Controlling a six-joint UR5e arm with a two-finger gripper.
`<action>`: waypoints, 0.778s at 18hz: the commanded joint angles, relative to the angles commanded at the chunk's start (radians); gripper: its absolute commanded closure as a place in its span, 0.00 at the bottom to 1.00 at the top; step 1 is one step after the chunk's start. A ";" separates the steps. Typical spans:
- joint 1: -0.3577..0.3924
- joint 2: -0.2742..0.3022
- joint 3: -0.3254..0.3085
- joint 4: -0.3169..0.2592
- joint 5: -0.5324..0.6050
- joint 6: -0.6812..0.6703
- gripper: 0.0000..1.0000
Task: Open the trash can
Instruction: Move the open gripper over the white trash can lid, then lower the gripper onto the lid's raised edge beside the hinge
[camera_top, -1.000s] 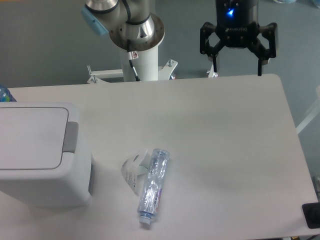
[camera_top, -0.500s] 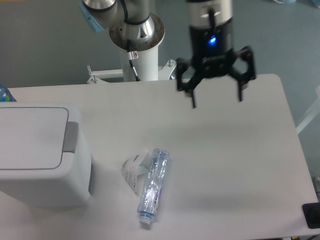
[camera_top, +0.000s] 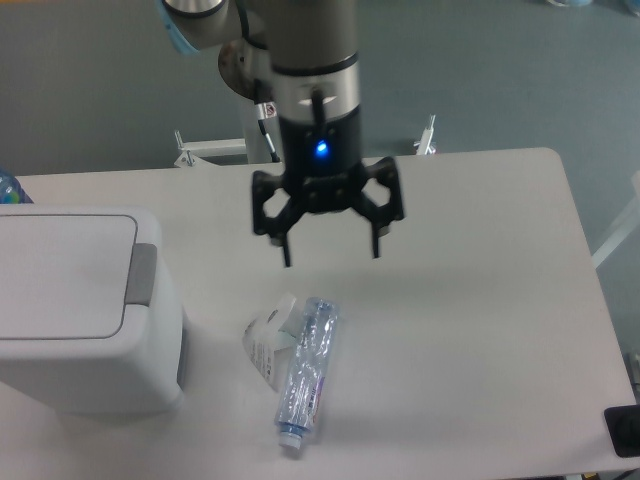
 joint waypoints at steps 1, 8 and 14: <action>-0.009 -0.002 -0.006 0.000 -0.002 -0.025 0.00; -0.081 -0.015 -0.015 0.000 -0.011 -0.151 0.00; -0.097 -0.015 -0.020 0.000 -0.055 -0.174 0.00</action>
